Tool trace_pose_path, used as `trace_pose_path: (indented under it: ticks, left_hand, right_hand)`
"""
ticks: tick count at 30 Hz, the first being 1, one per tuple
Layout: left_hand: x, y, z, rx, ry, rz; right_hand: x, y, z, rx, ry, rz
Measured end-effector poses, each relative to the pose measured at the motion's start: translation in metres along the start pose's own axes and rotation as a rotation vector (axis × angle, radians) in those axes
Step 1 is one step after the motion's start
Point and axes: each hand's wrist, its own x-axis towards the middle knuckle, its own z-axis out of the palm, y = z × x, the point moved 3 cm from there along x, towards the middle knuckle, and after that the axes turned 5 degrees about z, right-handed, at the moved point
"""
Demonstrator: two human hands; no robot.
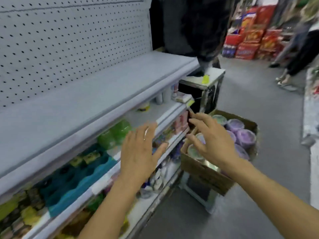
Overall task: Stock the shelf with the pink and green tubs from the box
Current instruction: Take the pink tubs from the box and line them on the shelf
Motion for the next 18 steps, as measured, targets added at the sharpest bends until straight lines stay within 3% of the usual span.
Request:
trace_pose_path:
  ticks: [8, 14, 18]
  left_hand:
    - [0.026, 0.105, 0.143, -0.287, -0.305, -0.015]
    - [0.051, 0.123, 0.233, -0.427, -0.487, -0.076]
    - [0.076, 0.116, 0.294, -0.543, -0.580, -0.216]
  right_hand:
    - [-0.071, 0.195, 0.005, 0.040, -0.203, 0.403]
    - [-0.107, 0.267, 0.044, 0.079, -0.410, 0.553]
    - [-0.114, 0.294, 0.087, 0.141, -0.544, 0.649]
